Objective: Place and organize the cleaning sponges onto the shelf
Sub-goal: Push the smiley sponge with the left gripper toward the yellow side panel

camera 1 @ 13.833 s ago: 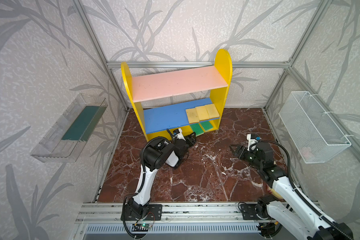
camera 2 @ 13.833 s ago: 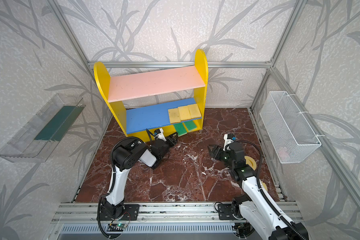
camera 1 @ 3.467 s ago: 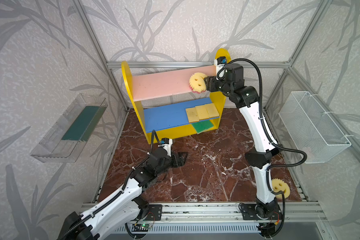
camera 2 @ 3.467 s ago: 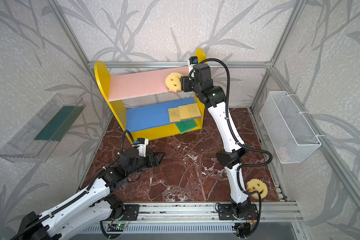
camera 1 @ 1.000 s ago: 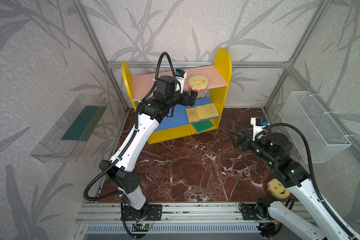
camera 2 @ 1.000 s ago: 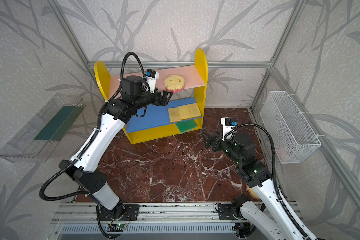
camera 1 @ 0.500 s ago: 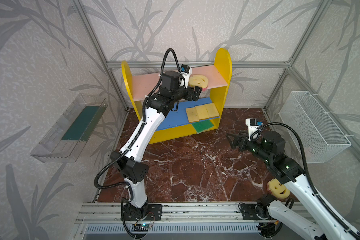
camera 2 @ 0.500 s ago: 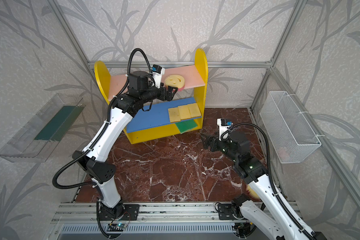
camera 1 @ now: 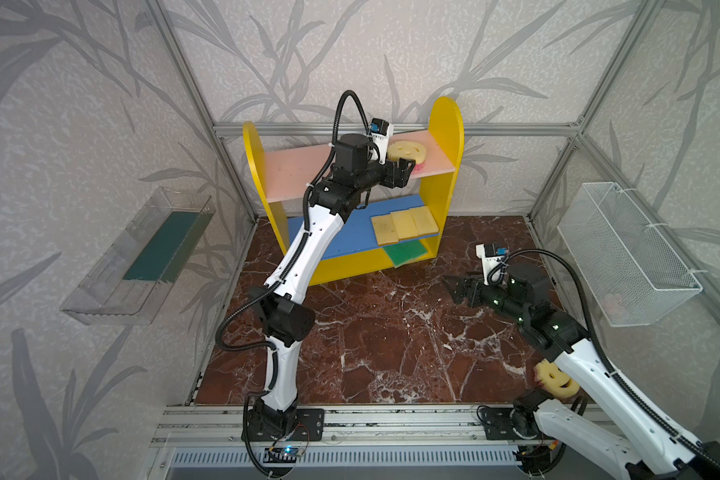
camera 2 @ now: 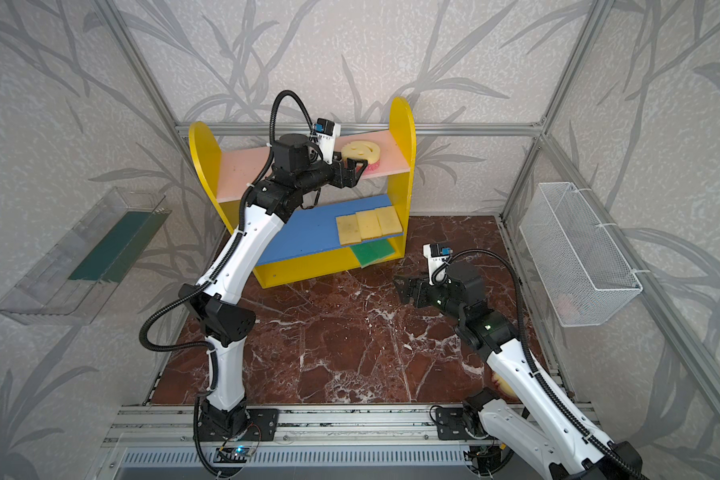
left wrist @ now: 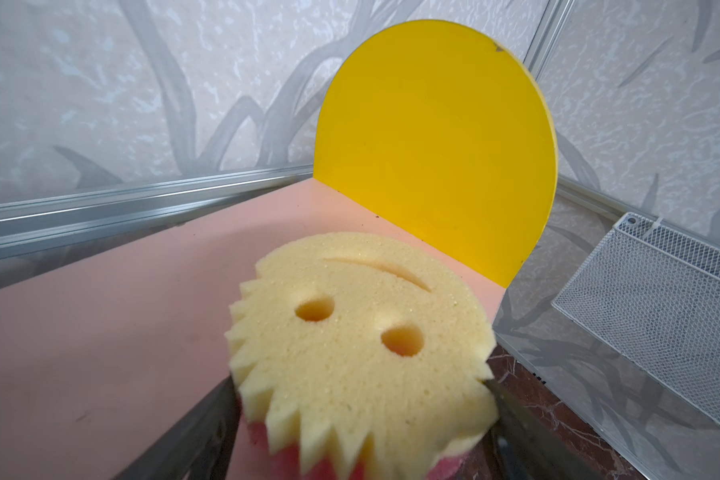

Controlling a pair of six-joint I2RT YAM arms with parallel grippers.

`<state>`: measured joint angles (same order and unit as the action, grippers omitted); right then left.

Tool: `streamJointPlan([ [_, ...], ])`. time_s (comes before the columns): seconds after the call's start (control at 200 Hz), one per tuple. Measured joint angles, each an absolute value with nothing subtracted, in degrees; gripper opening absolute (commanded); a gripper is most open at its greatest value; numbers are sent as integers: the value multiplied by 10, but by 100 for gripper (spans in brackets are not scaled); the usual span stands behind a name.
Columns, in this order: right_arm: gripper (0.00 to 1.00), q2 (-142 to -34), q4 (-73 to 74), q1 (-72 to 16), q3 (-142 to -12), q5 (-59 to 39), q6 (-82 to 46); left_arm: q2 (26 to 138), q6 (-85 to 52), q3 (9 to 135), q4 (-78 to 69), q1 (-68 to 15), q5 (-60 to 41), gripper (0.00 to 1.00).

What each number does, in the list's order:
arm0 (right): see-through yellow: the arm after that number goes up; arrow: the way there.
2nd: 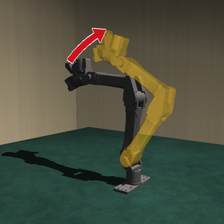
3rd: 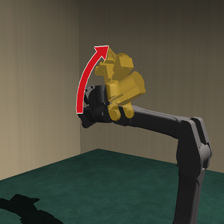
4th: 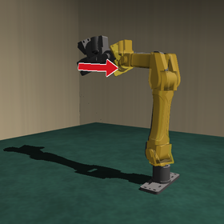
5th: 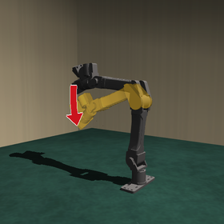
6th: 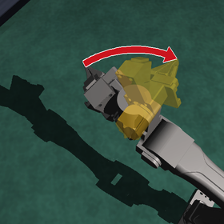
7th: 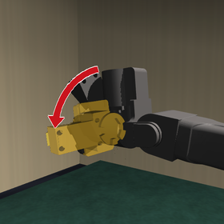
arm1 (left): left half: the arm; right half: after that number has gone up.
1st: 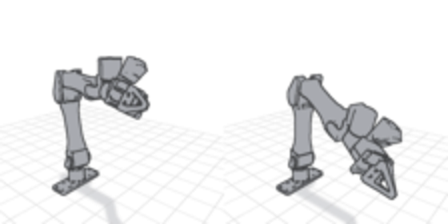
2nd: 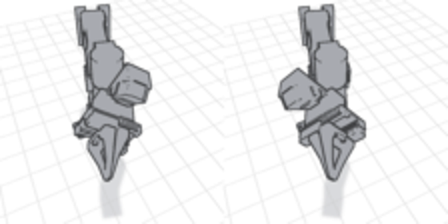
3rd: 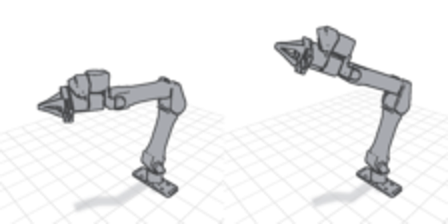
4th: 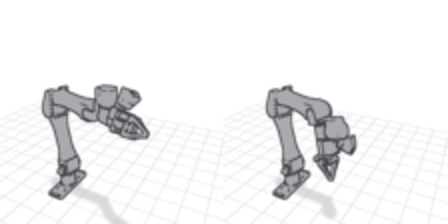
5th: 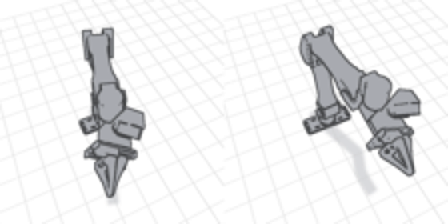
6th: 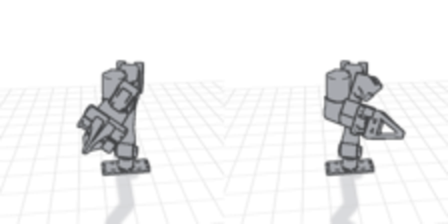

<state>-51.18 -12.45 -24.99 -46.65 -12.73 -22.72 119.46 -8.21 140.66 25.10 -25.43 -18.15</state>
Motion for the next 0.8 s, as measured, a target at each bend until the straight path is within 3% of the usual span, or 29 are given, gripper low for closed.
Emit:
streamJointPlan([
  [0.515,91,-524,-121,-250,-467,-136,-227,1253,-95,1463,203,-285,-224,89],
  [0.8,91,-526,-121,-250,-467,-138,-227,1254,-91,1463,201,-287,-194,98],
])
